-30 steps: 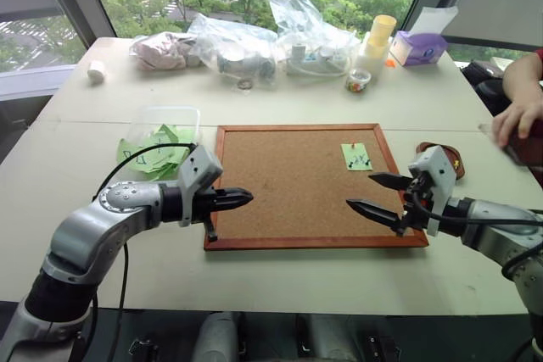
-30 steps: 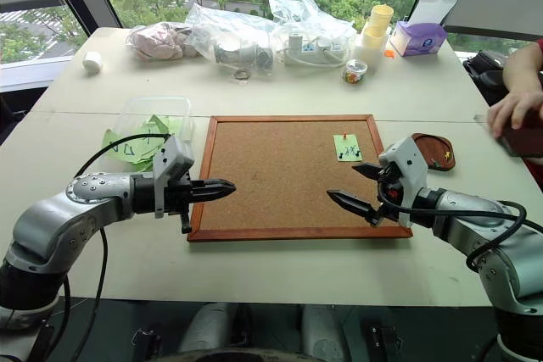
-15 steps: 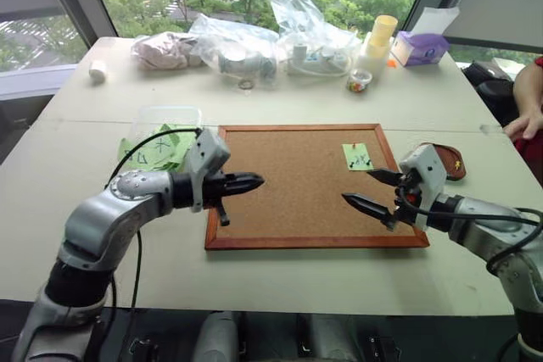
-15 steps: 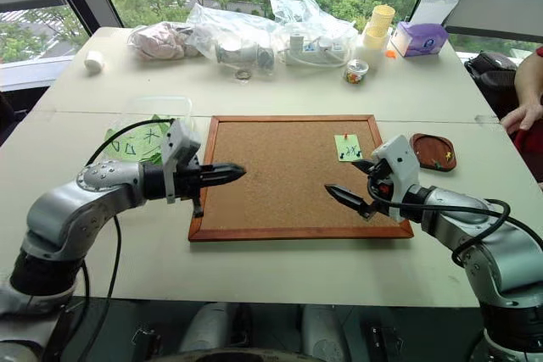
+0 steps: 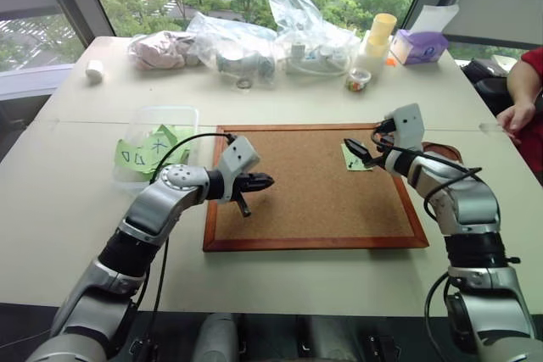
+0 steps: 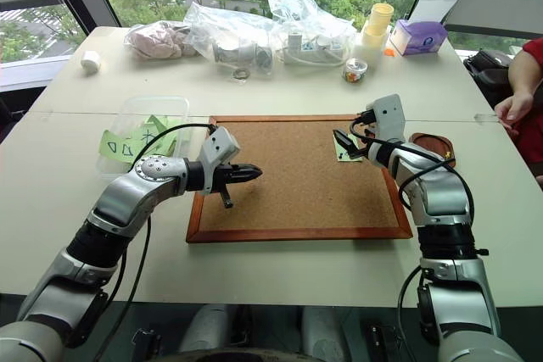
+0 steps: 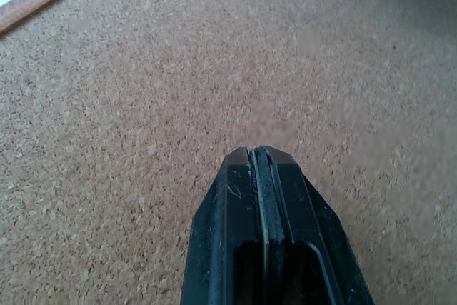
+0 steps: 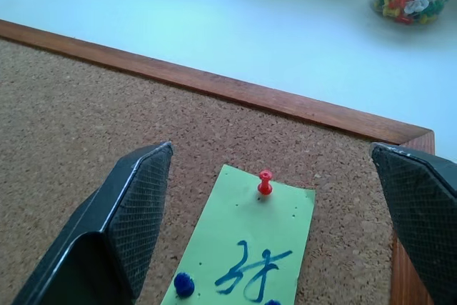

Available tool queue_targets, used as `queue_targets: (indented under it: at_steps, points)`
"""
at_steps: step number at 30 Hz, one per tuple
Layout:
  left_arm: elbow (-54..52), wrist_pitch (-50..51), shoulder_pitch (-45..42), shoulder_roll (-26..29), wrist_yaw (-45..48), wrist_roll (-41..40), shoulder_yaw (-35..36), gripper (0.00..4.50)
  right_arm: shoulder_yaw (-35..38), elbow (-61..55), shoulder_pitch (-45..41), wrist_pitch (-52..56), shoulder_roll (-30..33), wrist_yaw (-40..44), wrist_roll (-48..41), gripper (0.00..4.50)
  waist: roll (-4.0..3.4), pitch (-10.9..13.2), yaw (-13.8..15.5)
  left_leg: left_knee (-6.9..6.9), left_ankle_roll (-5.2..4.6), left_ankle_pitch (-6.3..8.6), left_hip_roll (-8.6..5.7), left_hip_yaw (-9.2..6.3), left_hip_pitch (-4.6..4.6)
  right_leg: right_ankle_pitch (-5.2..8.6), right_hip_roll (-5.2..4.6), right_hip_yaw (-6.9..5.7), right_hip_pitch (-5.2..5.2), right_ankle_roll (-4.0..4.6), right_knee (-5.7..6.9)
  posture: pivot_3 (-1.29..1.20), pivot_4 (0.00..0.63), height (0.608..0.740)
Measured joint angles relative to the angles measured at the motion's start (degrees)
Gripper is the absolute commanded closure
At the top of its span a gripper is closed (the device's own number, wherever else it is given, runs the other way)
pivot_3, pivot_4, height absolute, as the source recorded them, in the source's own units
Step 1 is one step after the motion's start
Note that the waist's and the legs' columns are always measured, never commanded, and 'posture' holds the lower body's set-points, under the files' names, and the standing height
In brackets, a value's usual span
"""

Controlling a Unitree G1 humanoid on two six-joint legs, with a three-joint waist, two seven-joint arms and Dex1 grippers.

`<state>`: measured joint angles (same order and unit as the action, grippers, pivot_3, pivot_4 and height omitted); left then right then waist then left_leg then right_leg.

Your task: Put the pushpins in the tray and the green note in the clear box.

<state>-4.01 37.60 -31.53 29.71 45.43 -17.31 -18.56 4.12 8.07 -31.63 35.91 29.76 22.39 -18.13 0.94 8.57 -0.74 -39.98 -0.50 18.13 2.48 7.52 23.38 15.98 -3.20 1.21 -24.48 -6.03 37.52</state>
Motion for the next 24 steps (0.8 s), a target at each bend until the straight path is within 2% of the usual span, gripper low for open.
queue_targets:
  at_steps: [10, 14, 15, 20, 21, 24]
  points:
    - [0.47, -0.76, 0.38, -0.66, 0.48, 4.2, -0.99, 4.47, -1.59, 12.59, -5.96, -4.28, -2.65, 2.62, 3.7, 0.0, -0.01, 0.0, -0.01, -0.04, 0.0, 0.0, 0.04, 0.01, -0.03, 0.0, -0.02, 0.01, 0.03, -0.01, 0.06, 0.0, 0.15, 0.735]
    - [-0.03, -0.41, 0.76, -1.07, 0.29, 4.32, -0.76, 4.5, -1.63, 16.81, -7.26, -5.97, -3.53, 3.31, 4.68, 1.23, -0.02, -0.01, 0.01, -0.05, 0.0, 0.0, 0.04, 0.01, -0.03, 0.0, -0.04, 0.0, 0.04, -0.01, 0.07, 0.0, 0.15, 0.735]
    - [-0.34, -0.4, 1.04, -1.13, 0.2, 4.35, -0.69, 4.5, -1.63, 18.15, -7.31, -6.39, -3.79, 3.5, 4.96, 1.83, -0.02, -0.01, 0.0, -0.05, 0.0, 0.0, 0.04, 0.01, -0.03, 0.0, -0.04, 0.0, 0.04, -0.01, 0.07, 0.0, 0.15, 0.735]
    - [-0.59, -0.35, 1.47, -1.17, -0.09, 4.42, -0.37, 4.5, -1.23, 20.32, -7.76, -7.68, -3.99, 4.18, 5.69, 4.25, -0.03, -0.01, -0.13, -0.05, 0.01, -0.01, 0.05, 0.01, -0.07, 0.0, -0.05, 0.0, 0.04, -0.01, 0.14, 0.0, 0.15, 0.735]
    - [-0.59, -0.35, 1.47, -1.21, -0.14, 4.43, -0.37, 4.5, -1.23, 20.31, -7.77, -7.75, -4.16, 4.38, 5.68, 4.39, -0.03, -0.01, -0.12, -0.05, 0.01, -0.01, 0.05, 0.01, -0.07, 0.0, -0.05, 0.0, 0.04, -0.01, 0.14, 0.0, 0.15, 0.735]
    - [-0.59, -0.35, 1.48, -1.23, -0.27, 4.44, -0.37, 4.5, -0.89, 20.29, -7.72, -8.04, -4.36, 4.37, 5.67, 4.39, -0.03, -0.01, -0.13, -0.06, 0.01, -0.01, 0.04, 0.02, -0.07, 0.0, -0.07, 0.01, 0.04, -0.01, 0.14, 0.0, 0.15, 0.735]
